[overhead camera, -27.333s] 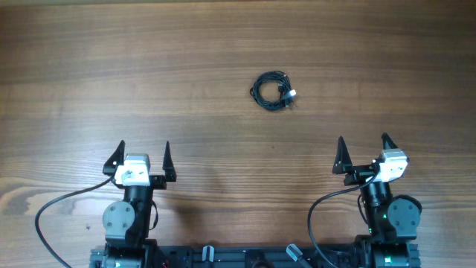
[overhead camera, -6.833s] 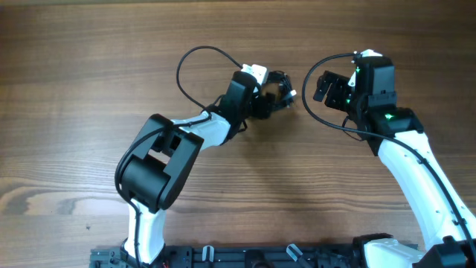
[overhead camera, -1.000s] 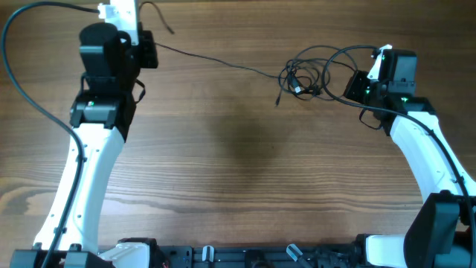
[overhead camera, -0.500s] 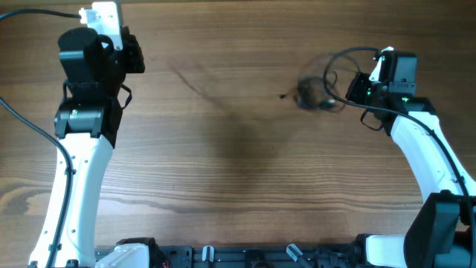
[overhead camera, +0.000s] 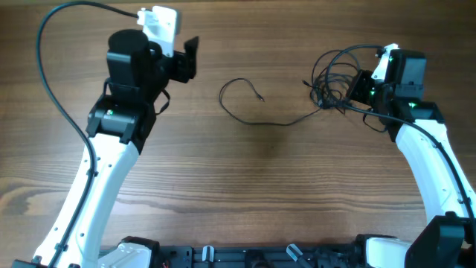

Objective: Untangle cables

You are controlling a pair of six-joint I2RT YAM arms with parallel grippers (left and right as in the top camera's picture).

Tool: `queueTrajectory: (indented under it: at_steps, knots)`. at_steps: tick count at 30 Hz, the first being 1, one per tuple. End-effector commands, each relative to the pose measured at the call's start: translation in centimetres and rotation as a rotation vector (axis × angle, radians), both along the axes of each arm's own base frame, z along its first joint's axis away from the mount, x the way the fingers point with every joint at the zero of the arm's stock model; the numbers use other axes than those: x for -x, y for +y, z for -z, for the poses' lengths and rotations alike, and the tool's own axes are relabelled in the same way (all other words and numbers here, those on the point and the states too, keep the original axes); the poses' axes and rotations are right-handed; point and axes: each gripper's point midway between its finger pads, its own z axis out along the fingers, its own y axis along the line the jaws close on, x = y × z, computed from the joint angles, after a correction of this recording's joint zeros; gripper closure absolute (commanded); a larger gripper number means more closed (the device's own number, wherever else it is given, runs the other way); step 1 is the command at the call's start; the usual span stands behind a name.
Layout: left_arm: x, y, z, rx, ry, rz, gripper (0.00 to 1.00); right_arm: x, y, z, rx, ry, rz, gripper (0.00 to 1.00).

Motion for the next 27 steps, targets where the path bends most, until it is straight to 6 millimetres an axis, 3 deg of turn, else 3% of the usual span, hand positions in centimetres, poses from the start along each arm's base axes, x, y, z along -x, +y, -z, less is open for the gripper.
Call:
queueTrajectory:
  at_steps: [1, 6, 9, 14, 18, 27]
  knots:
    - [-0.3, -2.8, 1.4, 0.028, 0.044, 0.111, 0.29, 0.3, 2.0, -2.0, -0.091, -0.056, -0.085, 0.95]
    - [-0.8, -5.7, 5.3, 0.031, 0.133, 0.193, 0.28, 0.7, 3.9, -3.6, -0.151, -0.093, -0.162, 0.95]
    - [-1.0, -7.3, 6.8, 0.025, 0.155, 0.223, 0.29, 1.4, 6.2, -4.8, -0.183, -0.119, -0.238, 0.95]
    - [-0.8, -9.6, 6.9, 0.04, 0.14, 0.291, 0.3, 2.6, 11.0, -6.1, -0.198, -0.145, -0.37, 0.95]
    - [-1.1, -10.3, 7.1, 0.077, 0.146, 0.304, 0.29, 2.9, 13.7, -6.9, -0.224, -0.173, -0.424, 0.95]
    - [-0.7, -12.6, 9.2, 0.132, 0.201, 0.408, 0.29, 3.2, 14.2, -8.0, -0.245, -0.194, -0.447, 0.96]
